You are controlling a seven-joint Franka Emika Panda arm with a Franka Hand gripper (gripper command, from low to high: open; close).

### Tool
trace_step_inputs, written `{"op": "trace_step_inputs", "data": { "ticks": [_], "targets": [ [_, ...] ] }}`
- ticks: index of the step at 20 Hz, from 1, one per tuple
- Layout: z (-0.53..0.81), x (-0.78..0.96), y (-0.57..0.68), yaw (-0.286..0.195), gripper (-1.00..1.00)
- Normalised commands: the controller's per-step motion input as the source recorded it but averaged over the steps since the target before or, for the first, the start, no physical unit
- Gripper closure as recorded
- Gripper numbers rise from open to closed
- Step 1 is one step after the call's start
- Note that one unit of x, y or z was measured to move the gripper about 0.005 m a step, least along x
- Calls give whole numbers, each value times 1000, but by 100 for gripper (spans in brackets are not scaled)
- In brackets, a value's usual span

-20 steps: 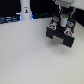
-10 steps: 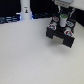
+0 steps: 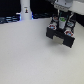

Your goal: Open the kcup holder, insert the kcup into the holder, and close the kcup holder

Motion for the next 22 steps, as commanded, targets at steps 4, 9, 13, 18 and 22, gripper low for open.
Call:
{"op": "trace_step_inputs", "data": {
  "ticks": [4, 9, 13, 18, 22],
  "targets": [
    [-190, -18, 36, 17, 100],
    [-241, 2, -9, 14, 100],
    [-214, 36, 40, 36, 100],
    [-169, 18, 48, 47, 100],
    [-40, 18, 94, 65, -100]
  ]
}}
